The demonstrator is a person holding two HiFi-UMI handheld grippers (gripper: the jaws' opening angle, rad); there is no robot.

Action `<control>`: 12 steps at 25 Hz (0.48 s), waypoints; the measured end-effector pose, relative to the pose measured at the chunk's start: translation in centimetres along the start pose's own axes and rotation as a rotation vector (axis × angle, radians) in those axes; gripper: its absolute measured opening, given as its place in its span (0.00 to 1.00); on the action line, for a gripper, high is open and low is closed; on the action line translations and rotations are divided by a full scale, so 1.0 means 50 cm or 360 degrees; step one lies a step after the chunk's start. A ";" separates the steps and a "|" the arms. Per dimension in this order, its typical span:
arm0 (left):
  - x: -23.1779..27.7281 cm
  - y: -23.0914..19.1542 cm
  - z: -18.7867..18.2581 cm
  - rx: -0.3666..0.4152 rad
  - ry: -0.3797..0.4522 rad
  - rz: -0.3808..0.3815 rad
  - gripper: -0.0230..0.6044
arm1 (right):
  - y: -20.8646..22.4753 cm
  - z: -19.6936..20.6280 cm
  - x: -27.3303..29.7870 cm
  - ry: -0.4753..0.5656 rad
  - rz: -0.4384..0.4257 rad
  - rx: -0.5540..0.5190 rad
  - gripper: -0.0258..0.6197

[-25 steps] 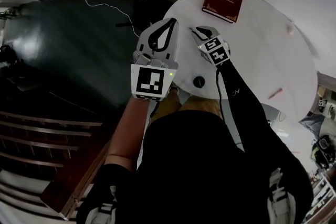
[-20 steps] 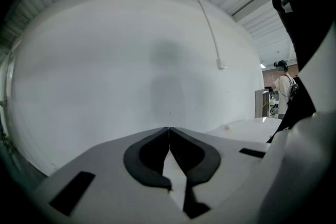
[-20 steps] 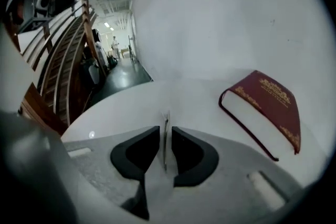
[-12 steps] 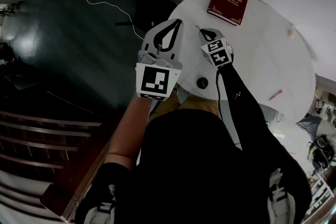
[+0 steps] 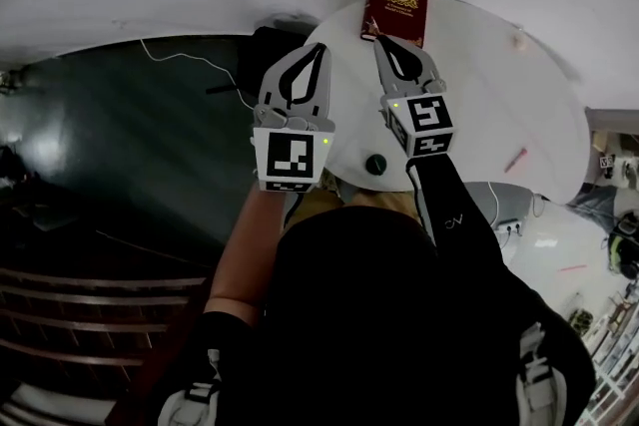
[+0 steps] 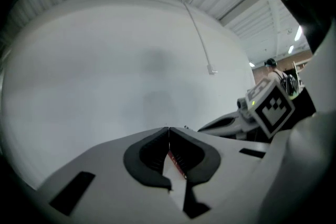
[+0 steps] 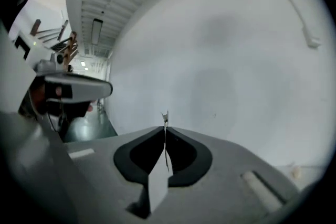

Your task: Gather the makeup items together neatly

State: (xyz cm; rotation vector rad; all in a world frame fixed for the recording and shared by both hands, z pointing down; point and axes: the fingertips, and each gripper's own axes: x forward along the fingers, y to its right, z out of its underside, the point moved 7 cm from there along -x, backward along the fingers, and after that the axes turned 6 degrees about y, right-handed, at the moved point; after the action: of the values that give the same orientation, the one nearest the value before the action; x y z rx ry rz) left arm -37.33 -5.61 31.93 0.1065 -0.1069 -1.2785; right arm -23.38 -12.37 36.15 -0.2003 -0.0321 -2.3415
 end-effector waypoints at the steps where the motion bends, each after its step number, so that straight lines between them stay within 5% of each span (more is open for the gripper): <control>1: 0.004 0.002 -0.002 0.0049 0.0003 0.0011 0.05 | -0.002 -0.017 -0.012 0.0042 0.0057 0.0015 0.06; 6: 0.036 0.030 -0.018 0.0154 0.0101 0.0173 0.05 | 0.011 -0.026 -0.069 0.0099 0.0241 0.0051 0.06; 12: 0.079 0.100 -0.009 0.0026 0.0055 0.0257 0.05 | 0.099 -0.001 -0.151 0.0068 0.0422 0.0079 0.06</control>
State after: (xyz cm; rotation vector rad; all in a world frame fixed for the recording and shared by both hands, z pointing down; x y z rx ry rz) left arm -31.38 -7.97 32.26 0.1316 -0.0942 -1.1146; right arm -14.67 -10.53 34.74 -0.1216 -0.0401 -2.0777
